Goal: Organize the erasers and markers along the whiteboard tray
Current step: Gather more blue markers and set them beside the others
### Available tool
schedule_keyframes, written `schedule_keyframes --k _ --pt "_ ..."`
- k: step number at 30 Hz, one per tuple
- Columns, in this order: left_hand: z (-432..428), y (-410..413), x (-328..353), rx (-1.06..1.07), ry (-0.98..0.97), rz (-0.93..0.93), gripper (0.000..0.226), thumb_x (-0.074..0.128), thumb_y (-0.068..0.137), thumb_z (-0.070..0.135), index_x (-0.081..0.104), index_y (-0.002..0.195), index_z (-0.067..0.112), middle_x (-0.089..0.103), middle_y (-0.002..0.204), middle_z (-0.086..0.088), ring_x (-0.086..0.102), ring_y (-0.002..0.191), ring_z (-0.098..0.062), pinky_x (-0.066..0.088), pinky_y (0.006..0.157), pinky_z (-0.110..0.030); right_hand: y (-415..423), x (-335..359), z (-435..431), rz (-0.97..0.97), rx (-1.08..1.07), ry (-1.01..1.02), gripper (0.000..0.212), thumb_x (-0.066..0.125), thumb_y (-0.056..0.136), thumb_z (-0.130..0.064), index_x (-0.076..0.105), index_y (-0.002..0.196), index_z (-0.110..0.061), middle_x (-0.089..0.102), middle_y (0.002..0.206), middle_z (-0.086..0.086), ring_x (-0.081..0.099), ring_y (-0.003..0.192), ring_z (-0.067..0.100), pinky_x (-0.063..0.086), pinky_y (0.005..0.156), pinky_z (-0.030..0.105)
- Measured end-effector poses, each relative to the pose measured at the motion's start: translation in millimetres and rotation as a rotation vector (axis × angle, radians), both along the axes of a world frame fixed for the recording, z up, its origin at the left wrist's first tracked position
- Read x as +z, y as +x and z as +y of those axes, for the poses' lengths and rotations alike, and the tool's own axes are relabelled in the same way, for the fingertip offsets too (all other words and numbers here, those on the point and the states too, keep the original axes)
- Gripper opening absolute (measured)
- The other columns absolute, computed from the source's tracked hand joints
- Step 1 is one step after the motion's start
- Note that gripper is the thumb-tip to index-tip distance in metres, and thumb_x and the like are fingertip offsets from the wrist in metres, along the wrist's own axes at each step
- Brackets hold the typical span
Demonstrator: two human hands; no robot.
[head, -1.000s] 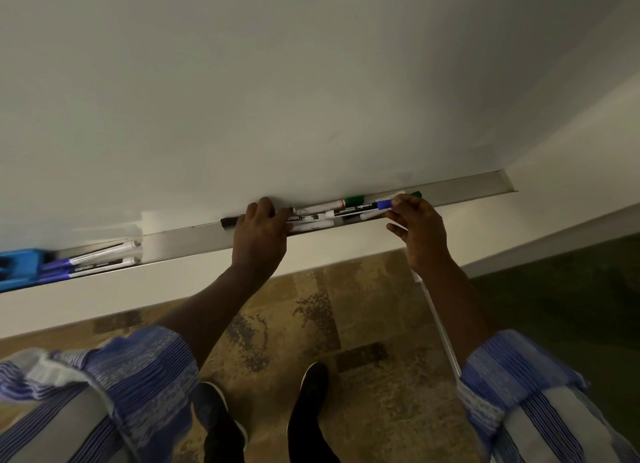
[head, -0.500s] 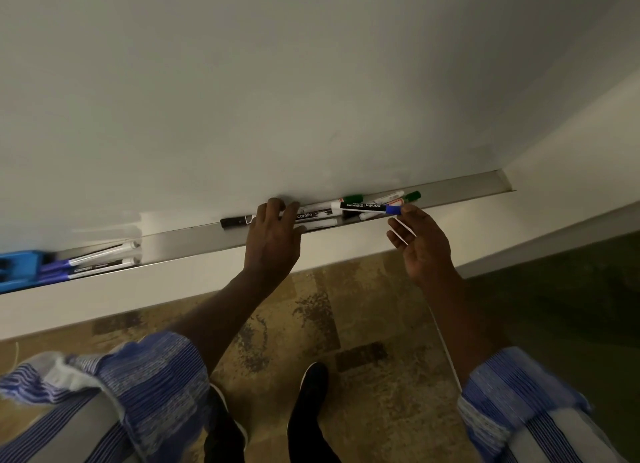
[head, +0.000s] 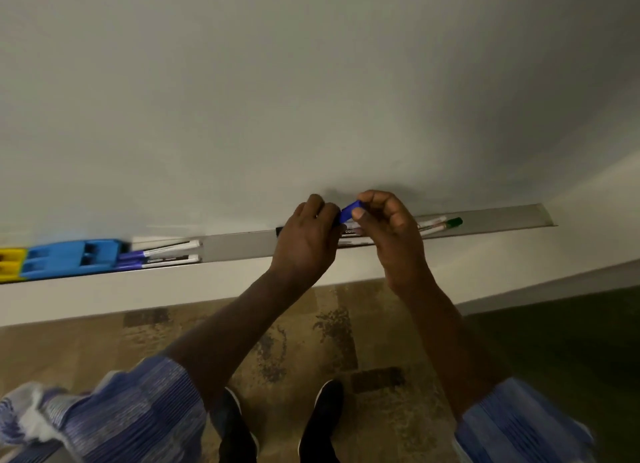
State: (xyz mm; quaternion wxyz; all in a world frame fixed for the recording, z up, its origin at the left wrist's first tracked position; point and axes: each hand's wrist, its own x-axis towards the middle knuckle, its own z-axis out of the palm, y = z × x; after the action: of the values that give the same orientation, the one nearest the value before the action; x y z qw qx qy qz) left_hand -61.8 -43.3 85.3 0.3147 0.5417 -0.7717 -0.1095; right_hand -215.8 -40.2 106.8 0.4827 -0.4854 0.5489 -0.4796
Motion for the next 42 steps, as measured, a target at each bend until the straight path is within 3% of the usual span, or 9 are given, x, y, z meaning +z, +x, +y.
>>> schedule_keyframes --k 5,11,15,18,21,23,27,32,42 --pt "16.2 56.5 10.3 0.182 0.109 0.317 0.013 0.066 0.093 0.016 0.059 0.102 0.010 0.057 0.091 -0.003 0.055 0.072 -0.018 0.049 0.062 -0.028 46.0 -10.0 5.8 0.257 0.215 -0.009 0.042 0.065 0.094 -0.027 0.053 0.135 -0.025 0.063 0.129 -0.007 0.060 0.116 0.006 0.051 0.092 0.015" --pt "30.7 124.2 2.6 0.530 0.517 0.961 0.018 0.068 0.094 0.019 0.056 0.107 0.016 0.067 0.091 -0.003 0.072 0.073 -0.010 0.061 0.078 -0.038 111.5 -37.3 14.5 0.468 0.326 -0.010 0.031 0.063 0.095 -0.026 0.063 0.127 -0.023 0.067 0.118 -0.006 0.064 0.102 0.007 0.059 0.087 0.034" --pt "35.6 164.5 -8.1 0.572 0.552 1.144 0.016 0.068 0.093 0.010 0.055 0.101 0.014 0.065 0.093 -0.008 0.074 0.072 -0.013 0.062 0.077 -0.035 150.8 -49.0 13.0 0.462 0.322 0.044 0.025 0.062 0.096 -0.021 0.067 0.121 -0.023 0.071 0.100 -0.002 0.068 0.084 0.014 0.062 0.076 0.040" --pt "37.8 191.5 -17.0 0.640 0.531 1.132 0.023 0.069 0.092 0.012 0.053 0.104 0.023 0.067 0.101 -0.006 0.074 0.081 -0.017 0.062 0.079 -0.038 175.4 -55.7 7.6 0.515 0.322 -0.013 0.023 0.063 0.095 -0.019 0.070 0.117 -0.021 0.072 0.100 -0.003 0.066 0.084 0.010 0.057 0.074 0.027" --pt "38.7 219.2 -24.3 0.709 0.491 1.031 0.034 0.067 0.093 0.013 0.051 0.119 0.029 0.067 0.108 0.001 0.070 0.088 -0.013 0.058 0.069 -0.025 197.7 -58.6 -1.4 0.576 0.307 -0.066 0.022 0.063 0.093 -0.013 0.072 0.111 -0.019 0.071 0.102 -0.001 0.063 0.084 0.009 0.046 0.072 0.010" --pt "38.2 236.0 -29.2 0.738 0.485 0.896 0.034 0.066 0.094 0.015 0.052 0.122 0.029 0.065 0.111 0.005 0.066 0.087 -0.006 0.054 0.068 -0.019 213.0 -60.9 -7.2 0.608 0.283 -0.069 0.021 0.063 0.092 -0.011 0.074 0.108 -0.019 0.070 0.102 0.001 0.063 0.085 0.012 0.048 0.076 0.016" --pt "38.8 258.7 -39.1 0.776 0.524 0.742 0.038 0.062 0.096 0.015 0.054 0.134 0.018 0.062 0.122 -0.003 0.065 0.096 -0.011 0.058 0.089 -0.033 244.4 -69.5 -9.8 0.590 0.170 0.031 0.020 0.066 0.090 -0.010 0.076 0.104 -0.019 0.070 0.104 0.003 0.065 0.092 0.017 0.046 0.083 0.018" --pt "42.4 269.0 -49.6 0.767 0.588 0.665 0.046 0.059 0.098 0.019 0.049 0.142 0.013 0.058 0.130 -0.008 0.064 0.108 -0.020 0.056 0.096 -0.042 277.4 -79.1 0.9 0.505 -0.014 0.240 0.022 0.064 0.091 -0.014 0.073 0.111 -0.016 0.073 0.108 0.006 0.066 0.100 0.023 0.052 0.092 0.031" --pt "49.1 268.2 -54.7 0.750 0.564 0.603 0.044 0.066 0.094 0.021 0.053 0.136 0.011 0.057 0.126 -0.006 0.062 0.097 -0.013 0.054 0.092 -0.032 300.0 -78.0 14.0 0.313 -0.207 0.349 0.031 0.061 0.094 -0.011 0.059 0.125 -0.013 0.067 0.123 0.003 0.063 0.110 0.016 0.039 0.081 0.014"
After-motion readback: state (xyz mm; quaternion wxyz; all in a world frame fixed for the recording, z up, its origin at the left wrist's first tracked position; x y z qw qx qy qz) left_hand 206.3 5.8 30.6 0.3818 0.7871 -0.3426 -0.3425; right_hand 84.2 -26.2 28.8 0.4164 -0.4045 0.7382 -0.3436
